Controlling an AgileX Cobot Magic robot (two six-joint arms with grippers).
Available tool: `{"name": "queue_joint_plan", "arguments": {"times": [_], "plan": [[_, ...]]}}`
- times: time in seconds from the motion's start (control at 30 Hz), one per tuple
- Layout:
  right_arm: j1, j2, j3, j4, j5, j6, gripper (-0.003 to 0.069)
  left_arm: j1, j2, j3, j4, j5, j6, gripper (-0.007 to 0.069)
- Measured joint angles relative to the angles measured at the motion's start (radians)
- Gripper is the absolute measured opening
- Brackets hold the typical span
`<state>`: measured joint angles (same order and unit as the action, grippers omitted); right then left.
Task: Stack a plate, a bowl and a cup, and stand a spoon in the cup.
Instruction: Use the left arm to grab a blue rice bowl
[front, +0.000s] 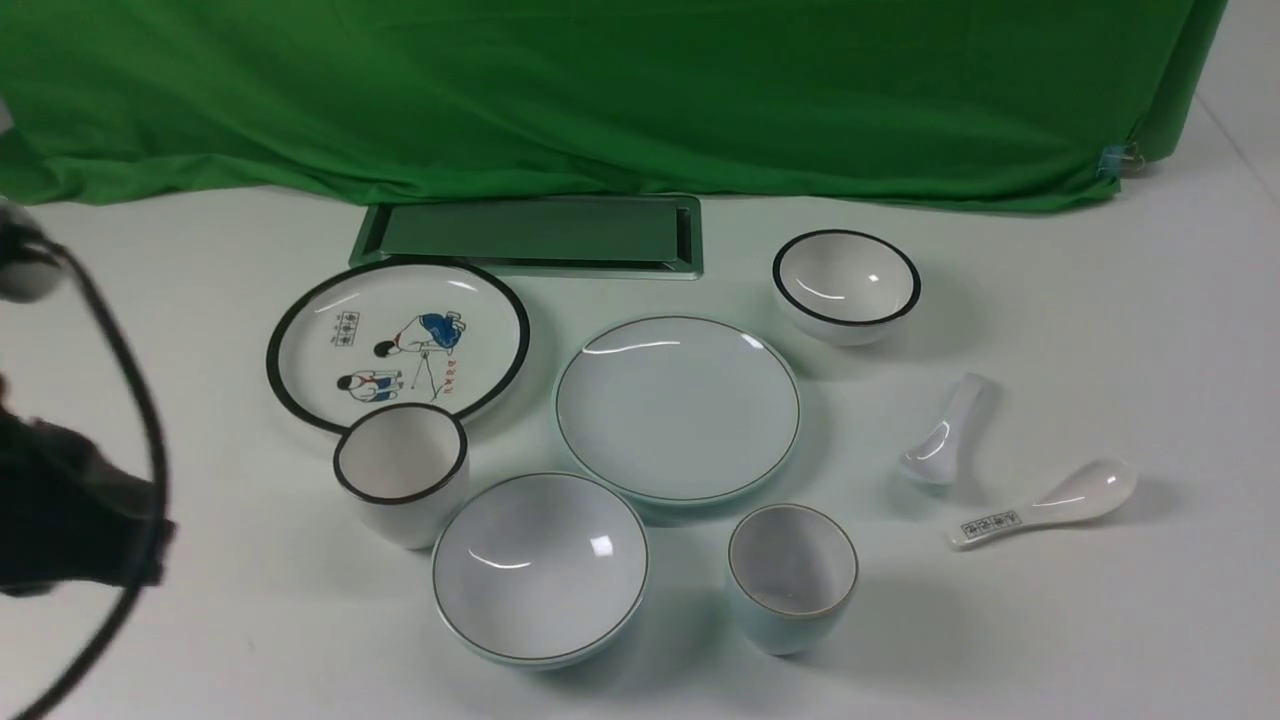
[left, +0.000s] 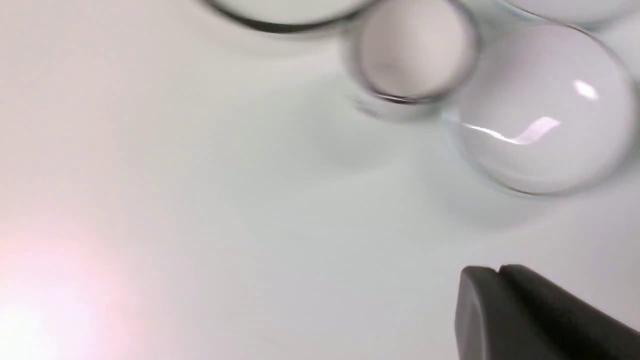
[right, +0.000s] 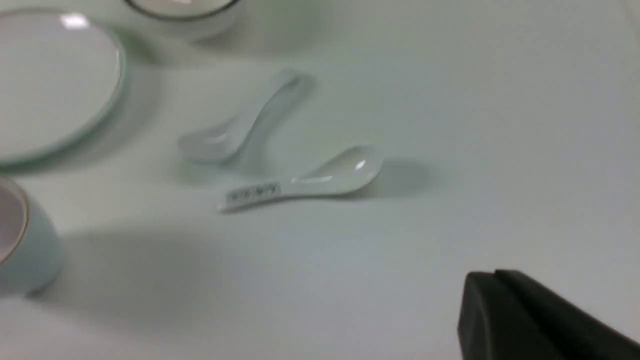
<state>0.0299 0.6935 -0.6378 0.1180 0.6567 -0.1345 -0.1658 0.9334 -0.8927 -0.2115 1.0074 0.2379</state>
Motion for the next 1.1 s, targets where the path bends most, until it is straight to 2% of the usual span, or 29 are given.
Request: {"name": "queue_joint_plan", "arguments": {"times": [0.03,0.17,0.23,0.3,0.37,0.47,0.5,0.53,0.57,0.6,0.63,0.73,0.83,0.93,1.03,1.1], "plan": [[0.030,0.046,-0.043,0.012,0.047,-0.035,0.0012,-0.048,0.041,0.000,-0.035,0.004,0.021,-0.0029],[0.132,0.139,-0.098,0.031,0.127,-0.087,0.0012,-0.120,0.151,0.000,-0.050,0.000,0.029,-0.0015],[0.235,0.201,-0.110,0.036,0.151,-0.104,0.0012,-0.142,0.247,0.000,-0.047,-0.041,0.016,0.0028],[0.268,0.220,-0.111,0.038,0.151,-0.108,0.0012,-0.145,0.283,0.000,-0.047,-0.068,0.006,0.0058],[0.348,0.261,-0.112,0.038,0.134,-0.115,0.0013,-0.147,0.351,-0.001,-0.044,-0.148,-0.025,0.0147],[0.400,0.285,-0.112,0.038,0.104,-0.119,0.0015,-0.147,0.428,-0.001,-0.053,-0.224,-0.052,0.0272],[0.412,0.290,-0.112,0.038,0.095,-0.120,0.0015,-0.147,0.453,-0.001,-0.062,-0.243,-0.054,0.0316],[0.414,0.290,-0.112,0.038,0.093,-0.121,0.0015,-0.147,0.458,-0.001,-0.066,-0.247,-0.054,0.0325],[0.421,0.294,-0.112,0.039,0.083,-0.123,0.0017,-0.147,0.492,-0.001,-0.075,-0.265,-0.057,0.0384],[0.422,0.295,-0.112,0.039,0.079,-0.123,0.0017,-0.147,0.502,-0.002,-0.077,-0.273,-0.057,0.0400],[0.427,0.298,-0.112,0.037,0.073,-0.124,0.0018,-0.148,0.543,-0.002,-0.085,-0.294,-0.069,0.0452],[0.427,0.298,-0.112,0.037,0.070,-0.132,0.0018,-0.148,0.624,-0.003,-0.091,-0.341,-0.104,0.0498],[0.427,0.298,-0.112,0.037,0.064,-0.150,0.0020,-0.150,0.692,-0.004,-0.092,-0.403,-0.123,0.0483],[0.427,0.298,-0.112,0.036,0.057,-0.153,0.0026,-0.150,0.745,-0.004,-0.097,-0.442,-0.132,0.0418],[0.427,0.298,-0.112,0.035,0.053,-0.156,0.0029,-0.150,0.775,-0.007,-0.119,-0.449,-0.134,0.0318],[0.427,0.298,-0.111,0.035,0.044,-0.156,0.0031,-0.150,0.782,-0.010,-0.136,-0.449,-0.134,0.0179]]}}
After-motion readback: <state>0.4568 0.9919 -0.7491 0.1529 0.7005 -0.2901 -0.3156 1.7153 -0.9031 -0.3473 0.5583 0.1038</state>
